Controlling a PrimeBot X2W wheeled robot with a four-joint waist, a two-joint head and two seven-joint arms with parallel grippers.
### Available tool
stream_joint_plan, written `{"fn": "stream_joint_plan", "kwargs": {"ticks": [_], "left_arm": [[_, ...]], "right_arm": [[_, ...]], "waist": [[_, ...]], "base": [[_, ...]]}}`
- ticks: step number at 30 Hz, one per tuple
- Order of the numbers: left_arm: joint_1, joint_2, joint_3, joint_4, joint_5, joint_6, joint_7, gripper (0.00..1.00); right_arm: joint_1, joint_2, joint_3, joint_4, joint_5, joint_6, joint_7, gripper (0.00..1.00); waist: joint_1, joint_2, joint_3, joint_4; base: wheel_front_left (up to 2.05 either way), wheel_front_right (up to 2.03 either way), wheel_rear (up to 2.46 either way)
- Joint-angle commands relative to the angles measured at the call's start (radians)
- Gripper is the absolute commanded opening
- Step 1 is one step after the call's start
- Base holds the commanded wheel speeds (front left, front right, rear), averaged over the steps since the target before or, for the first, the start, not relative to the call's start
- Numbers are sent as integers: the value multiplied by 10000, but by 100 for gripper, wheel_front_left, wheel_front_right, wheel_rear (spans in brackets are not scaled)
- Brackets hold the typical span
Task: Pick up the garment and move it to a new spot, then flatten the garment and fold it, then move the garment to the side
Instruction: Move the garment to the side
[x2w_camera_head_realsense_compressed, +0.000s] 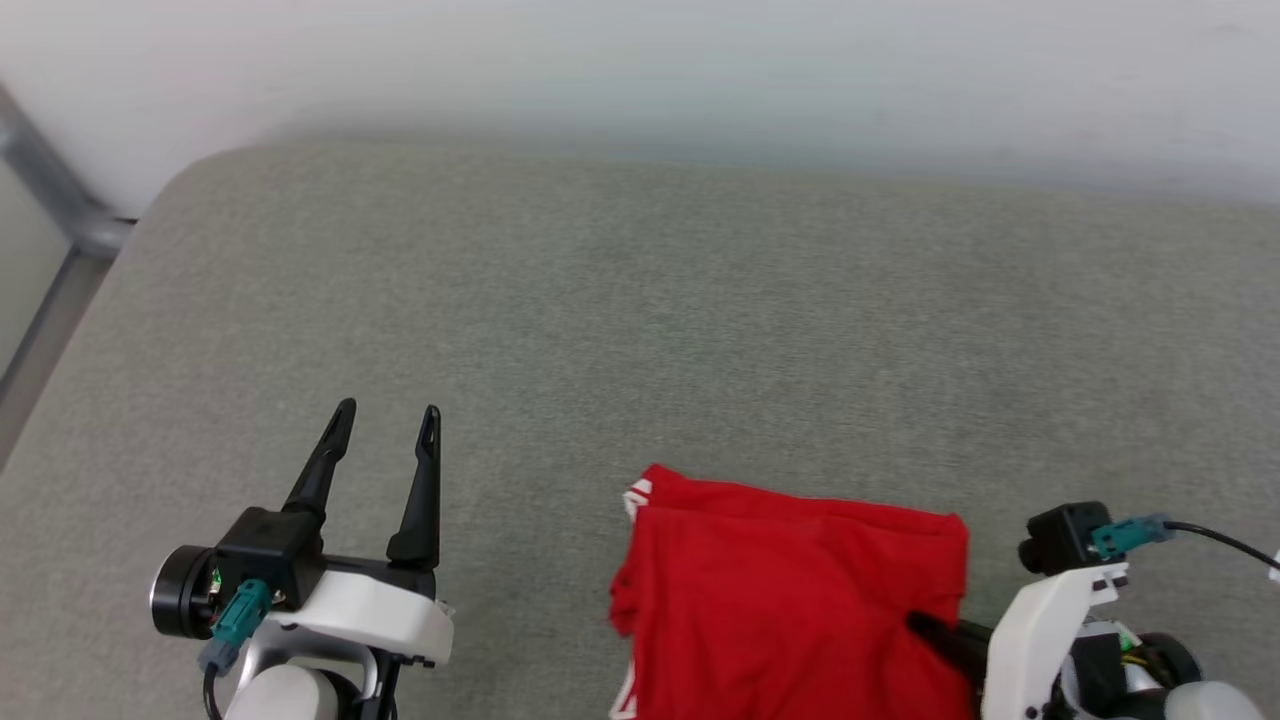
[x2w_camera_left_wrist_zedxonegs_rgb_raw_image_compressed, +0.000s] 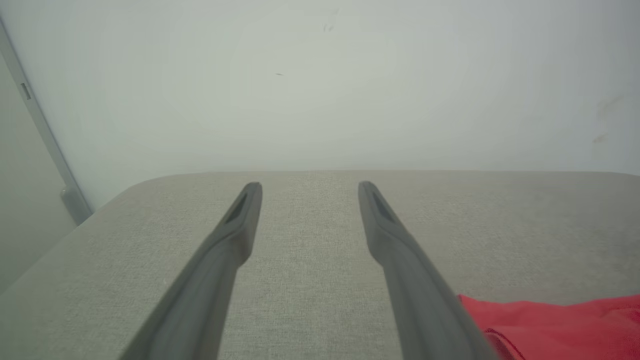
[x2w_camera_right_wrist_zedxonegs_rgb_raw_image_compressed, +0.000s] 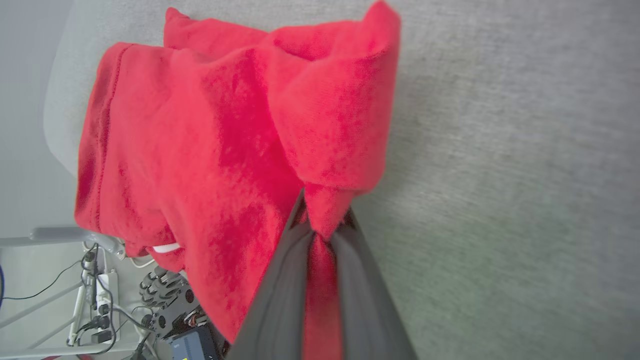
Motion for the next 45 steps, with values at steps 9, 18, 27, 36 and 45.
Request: {"fn": "stream_joint_plan", "kwargs": {"ticks": [9,18,27,36,45], "left_arm": [[243,292,-59,-553,346,-54,-32,100],[-262,752,-136,-1295,663,-141,213,100],[-1489,1115,-338,-2343,951,-453,593,100],[-2743,1344,-591,-2950,1159,-874,935,100],[-3613,1332,-837,-3226,1194,-1125,925,100]], "right_arm": [[14,-1152,-784,-422,-737,-8,311,0],[-993,-1190,-1412,-229,-1127,-8,-222,0],[-3179,-1400,-2586,908,-2361,-9,-1391,0],[-5094,-2316,-4527,2407,-4154,-9,-2149,0],[-6223,-2525,-6583,3342,-5601,-9,-2514,0]], "waist": [[-1,0,63,-1830],[-1,0,1181,-3750],[-1,0,3025,-4706],[-1,0,4560,-4354],[-1,0,5550,-3600]], "base": [[0,0,0],[0,0,0],[0,0,0],[0,0,0],[0,0,0]]}}
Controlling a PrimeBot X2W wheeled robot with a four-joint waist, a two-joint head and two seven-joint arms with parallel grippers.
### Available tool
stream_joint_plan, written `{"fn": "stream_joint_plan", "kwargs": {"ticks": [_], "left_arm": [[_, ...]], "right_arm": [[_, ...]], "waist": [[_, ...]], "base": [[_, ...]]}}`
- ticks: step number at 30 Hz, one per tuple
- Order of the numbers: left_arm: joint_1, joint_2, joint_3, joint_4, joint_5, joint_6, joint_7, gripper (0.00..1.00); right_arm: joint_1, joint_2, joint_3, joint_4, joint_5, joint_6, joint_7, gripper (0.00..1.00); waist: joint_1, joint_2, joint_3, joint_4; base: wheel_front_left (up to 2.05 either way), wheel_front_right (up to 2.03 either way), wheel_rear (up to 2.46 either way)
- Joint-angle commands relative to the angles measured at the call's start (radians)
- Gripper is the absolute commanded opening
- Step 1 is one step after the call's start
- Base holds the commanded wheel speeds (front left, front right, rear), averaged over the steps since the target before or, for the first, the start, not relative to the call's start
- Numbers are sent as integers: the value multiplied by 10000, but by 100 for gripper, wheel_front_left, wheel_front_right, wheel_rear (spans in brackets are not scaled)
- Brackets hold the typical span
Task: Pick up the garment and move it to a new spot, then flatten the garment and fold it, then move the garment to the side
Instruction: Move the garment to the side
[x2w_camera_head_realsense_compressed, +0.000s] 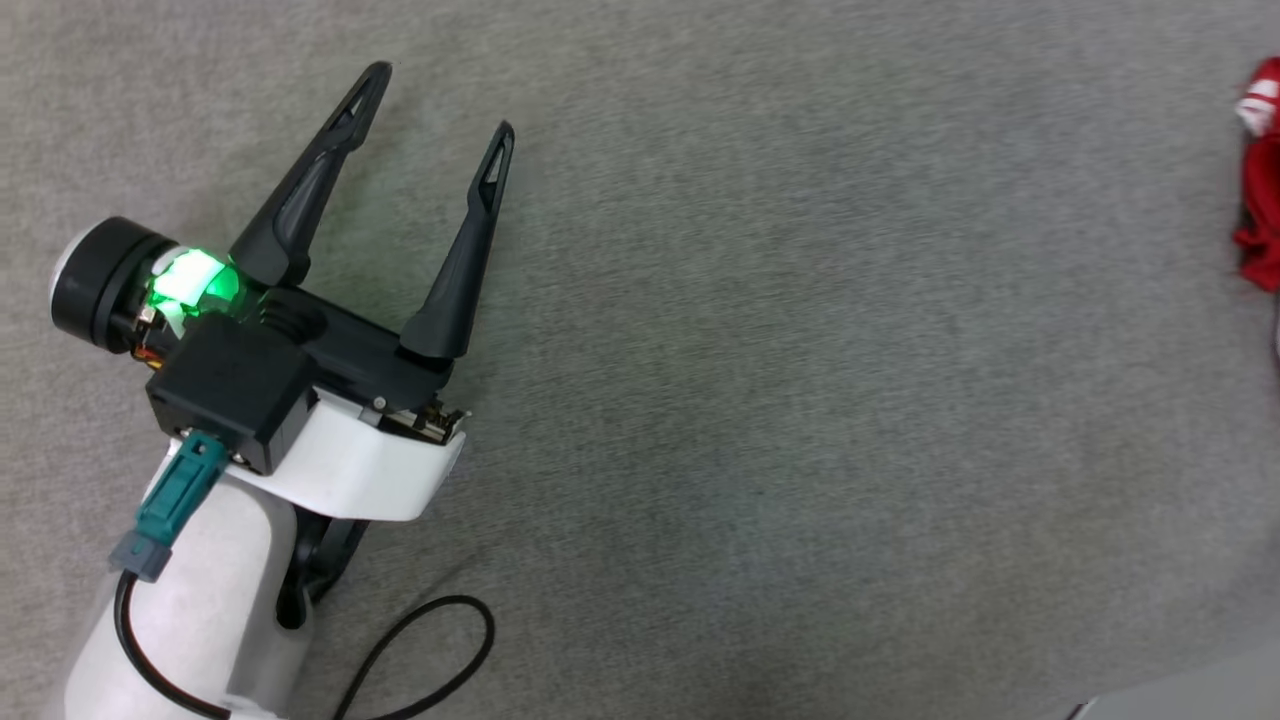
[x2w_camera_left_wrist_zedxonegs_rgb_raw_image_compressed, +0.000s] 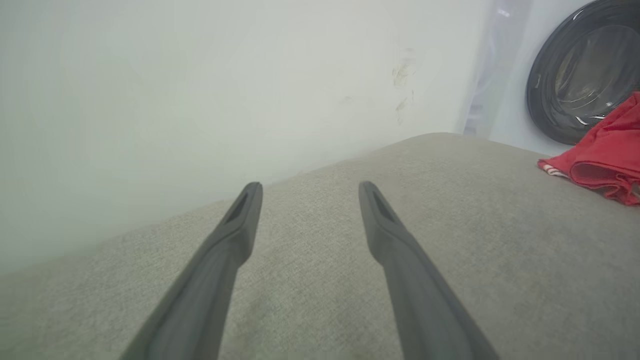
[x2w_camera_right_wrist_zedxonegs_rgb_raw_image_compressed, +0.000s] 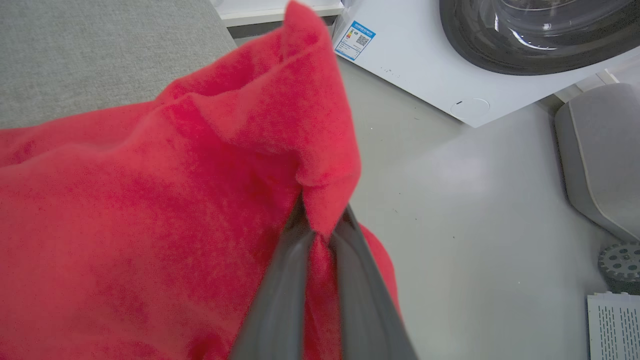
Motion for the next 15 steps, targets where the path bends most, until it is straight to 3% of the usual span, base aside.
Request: {"fn": "stream_joint_plan", "kwargs": {"ticks": [1,3,4,6,15], "left_arm": [[-169,-30,-35,-2,49,-37,-81,100],[-232,-59,-63,51,36,-30,-117,100],[-247,-79,-79,77,20,-26,-153,100],[-264,-97,-106,142,-11,-22,-205,100],[76,-180,-152,581,-164,108,-438,100]], "right_arm": [[-277,195,-283,148,-258,-13,-101,0],[-362,413,-534,298,-445,-11,-186,0],[-395,498,-603,338,-537,-11,-278,23],[-424,662,-747,427,-691,-11,-475,100],[-169,992,-1250,305,-1458,-11,-1704,100]], "waist": [[-2,0,348,361],[-2,0,375,424],[-2,0,376,454],[-2,0,348,489],[-2,0,-370,542]], "base": [[0,0,0],[0,0,0],[0,0,0],[0,0,0],[0,0,0]]}}
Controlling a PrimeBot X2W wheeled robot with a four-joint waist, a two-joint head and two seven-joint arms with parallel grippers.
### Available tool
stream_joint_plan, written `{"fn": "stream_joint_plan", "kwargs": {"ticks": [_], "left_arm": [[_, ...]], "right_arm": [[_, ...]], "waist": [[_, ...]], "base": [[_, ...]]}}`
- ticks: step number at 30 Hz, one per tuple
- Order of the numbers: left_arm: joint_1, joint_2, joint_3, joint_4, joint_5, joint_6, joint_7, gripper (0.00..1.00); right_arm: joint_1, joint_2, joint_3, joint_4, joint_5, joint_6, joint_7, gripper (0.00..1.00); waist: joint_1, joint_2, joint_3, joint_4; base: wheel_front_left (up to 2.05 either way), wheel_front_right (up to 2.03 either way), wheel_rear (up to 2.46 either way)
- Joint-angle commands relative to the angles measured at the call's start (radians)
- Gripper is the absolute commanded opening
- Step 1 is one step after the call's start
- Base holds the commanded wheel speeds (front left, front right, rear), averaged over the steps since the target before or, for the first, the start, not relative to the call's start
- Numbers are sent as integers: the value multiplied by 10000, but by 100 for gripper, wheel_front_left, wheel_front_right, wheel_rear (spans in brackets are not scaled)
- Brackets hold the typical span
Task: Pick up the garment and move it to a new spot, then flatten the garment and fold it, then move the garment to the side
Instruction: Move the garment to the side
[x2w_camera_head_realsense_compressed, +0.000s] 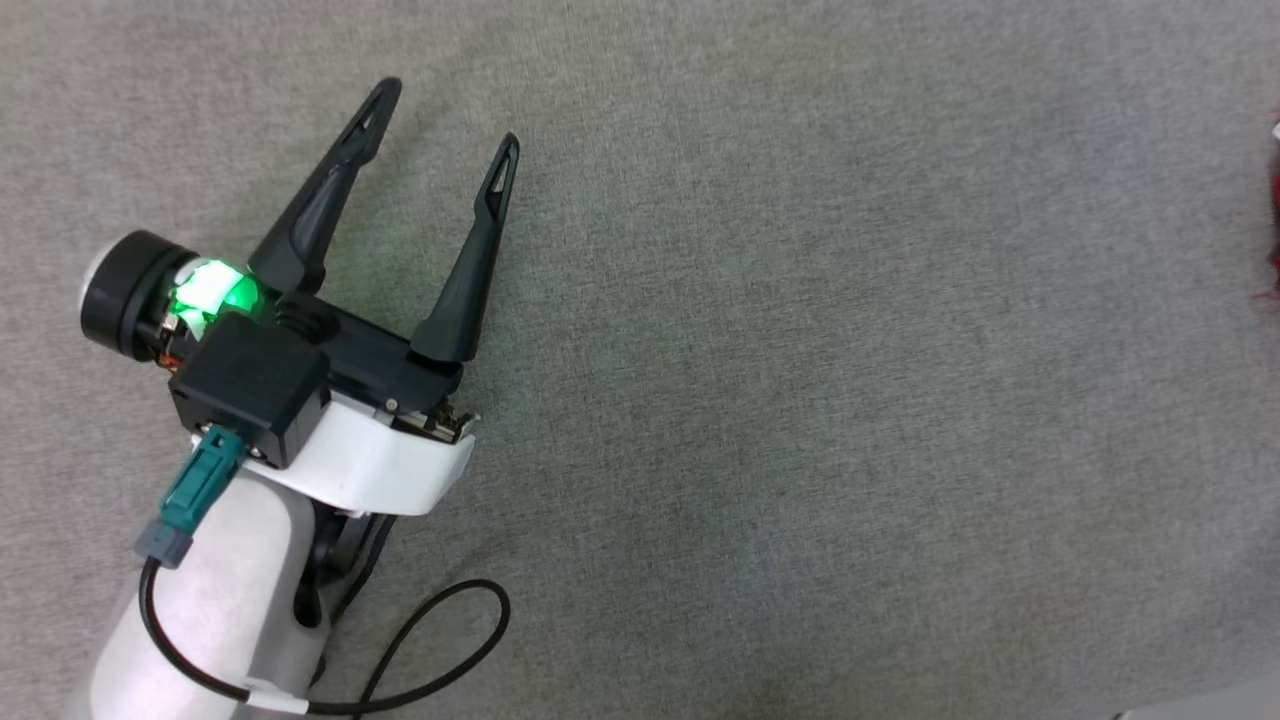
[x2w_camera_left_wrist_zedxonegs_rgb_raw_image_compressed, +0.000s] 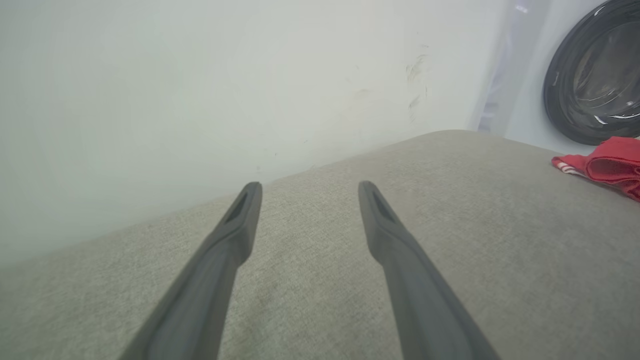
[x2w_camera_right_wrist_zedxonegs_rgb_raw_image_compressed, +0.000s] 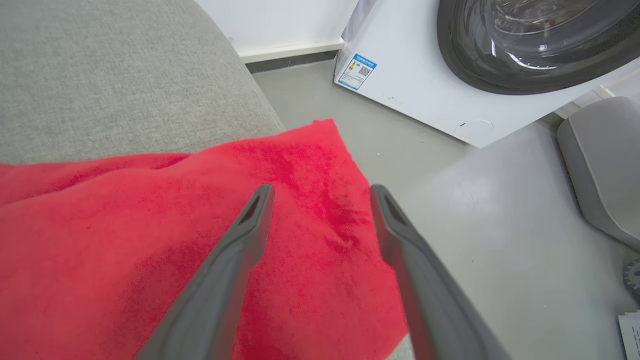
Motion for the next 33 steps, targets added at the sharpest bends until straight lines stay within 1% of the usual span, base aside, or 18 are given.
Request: {"fn": "stream_joint_plan", "kwargs": {"ticks": [1,4,5,9,16,22,28,33], "left_arm": [[215,-87,-10,139,-88,104,-122,100],[490,-284,22,407,-248,265,-279,100],[490,-284,22,407,-248,265,-279,100],[1020,-523,36,812,-457,448,-428,100],[2199,-860,193,1484,-871,811,-560,100],[3013,-1090,327,1895,-1109,1096,-625,100],[3747,-1280,438,2267,-1196,1329,-666,100],[4292,-1344,653,2441,-1250,1560,-683,100]], "right_arm": [[198,78,-90,-155,-203,-11,-399,100],[471,239,-145,-288,-272,-11,-928,100],[471,239,-145,-288,-272,-11,-928,100],[1036,333,43,-442,-103,-14,-1562,100],[2259,495,991,-449,487,-11,-2626,100],[3474,754,1782,-629,1020,-11,-3212,100],[4666,1260,2739,-1132,1439,-11,-3585,100],[5497,1691,3672,-1681,1851,-10,-3817,100]], "waist": [[-1,0,-460,38],[-1,0,-1070,105],[-1,0,-1070,105],[-1,0,-1975,228],[-1,0,-3535,479],[-1,0,-4600,856],[-1,0,-5512,1218],[-1,0,-6054,1503]], "base": [[0,0,0],[0,0,0],[0,0,0],[0,0,0],[0,0,0],[0,0,0],[0,0,0],[0,0,0]]}}
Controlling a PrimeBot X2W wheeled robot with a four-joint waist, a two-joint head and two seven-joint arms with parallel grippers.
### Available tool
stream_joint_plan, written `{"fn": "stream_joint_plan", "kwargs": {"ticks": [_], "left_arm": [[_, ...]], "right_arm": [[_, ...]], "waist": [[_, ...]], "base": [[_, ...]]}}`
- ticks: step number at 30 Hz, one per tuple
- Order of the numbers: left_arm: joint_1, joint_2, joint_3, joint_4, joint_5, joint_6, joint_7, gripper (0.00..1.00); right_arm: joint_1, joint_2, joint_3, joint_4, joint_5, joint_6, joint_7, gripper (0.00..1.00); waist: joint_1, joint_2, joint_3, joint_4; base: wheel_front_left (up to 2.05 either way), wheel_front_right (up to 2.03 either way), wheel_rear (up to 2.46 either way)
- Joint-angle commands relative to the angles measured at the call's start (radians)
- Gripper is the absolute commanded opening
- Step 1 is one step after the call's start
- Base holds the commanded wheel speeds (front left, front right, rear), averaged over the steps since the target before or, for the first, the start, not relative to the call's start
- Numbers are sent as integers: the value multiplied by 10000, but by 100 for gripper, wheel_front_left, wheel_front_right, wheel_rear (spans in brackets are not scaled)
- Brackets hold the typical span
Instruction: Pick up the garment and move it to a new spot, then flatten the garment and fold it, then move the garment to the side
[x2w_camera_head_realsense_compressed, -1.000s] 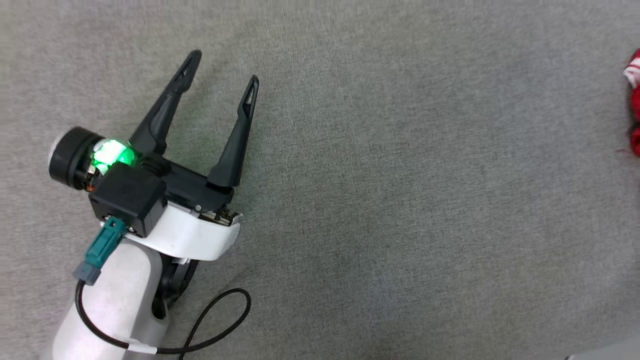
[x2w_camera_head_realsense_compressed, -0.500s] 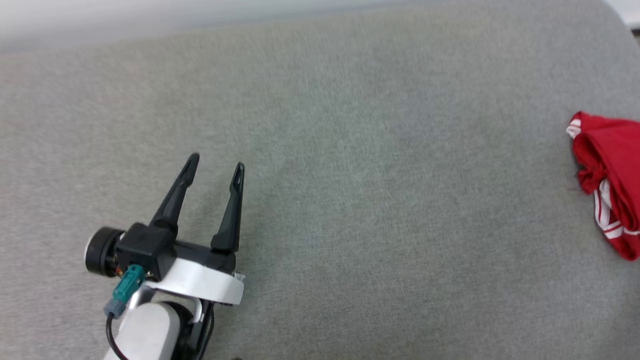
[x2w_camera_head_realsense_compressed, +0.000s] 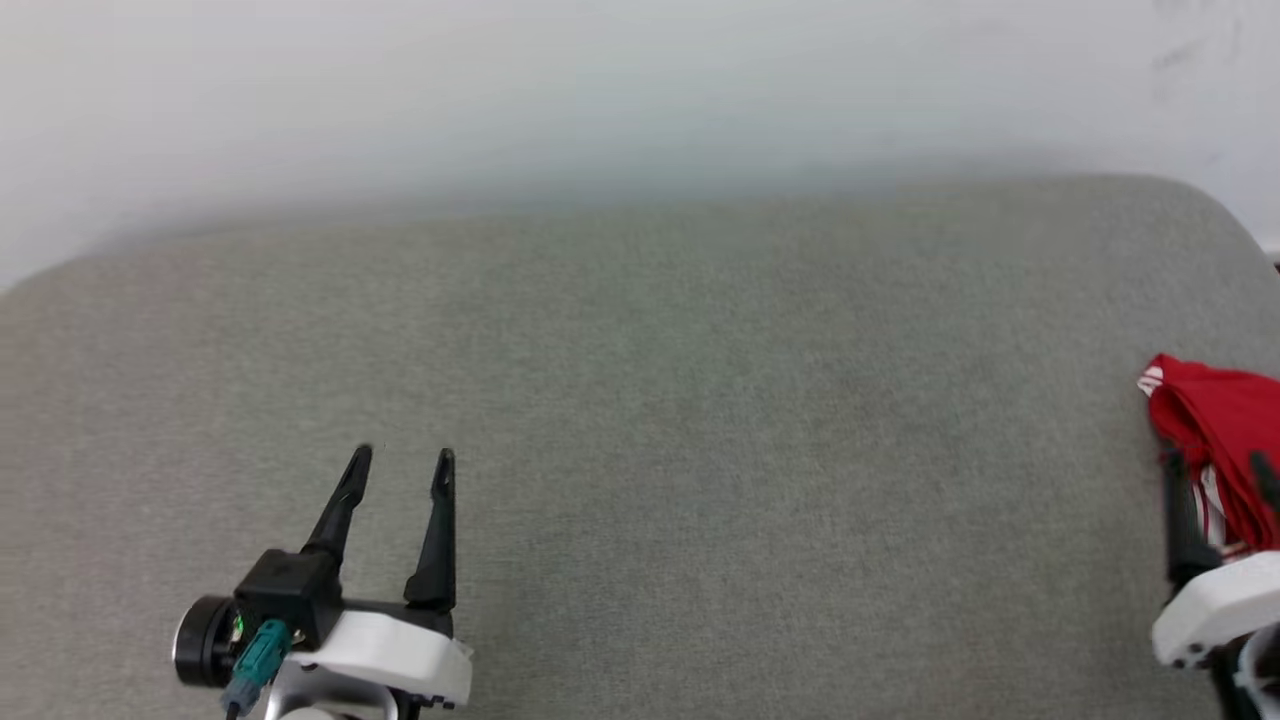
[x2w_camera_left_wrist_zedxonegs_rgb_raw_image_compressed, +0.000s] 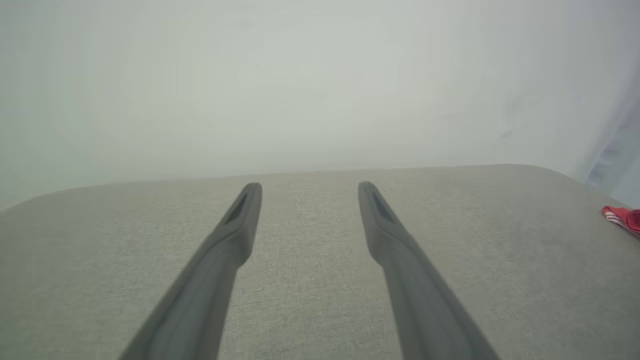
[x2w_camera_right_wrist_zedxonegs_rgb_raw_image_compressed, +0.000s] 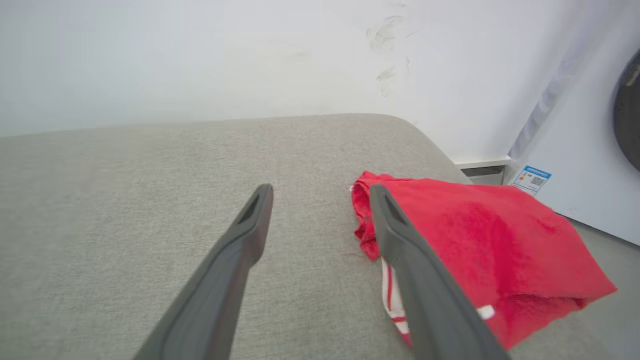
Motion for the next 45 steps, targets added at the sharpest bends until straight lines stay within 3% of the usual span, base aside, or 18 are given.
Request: {"fn": "stream_joint_plan", "kwargs": {"ticks": [1,10,21,45], "left_arm": [[234,-31,86,39,-61,63,-54,100],[729,100,603,16,215,287,-66,100],[1039,-47,858,383,439,59,-59,100],[962,-482,1259,1145,801,-493,-60,100]], "right_arm": [[291,124,284,-188,146,-8,-97,100],[1267,979,1717,-1696,282,-8,-185,100],[2348,1347,2178,-3313,122,-8,296,100],[2533,1478,2041,-3597,174,-8,523,100]], "waist": [[3,-1,-388,322],[3,-1,-757,560],[3,-1,-1032,516],[3,-1,-1195,579]], "base": [[0,0,0],[0,0,0],[0,0,0],[0,0,0]]}}
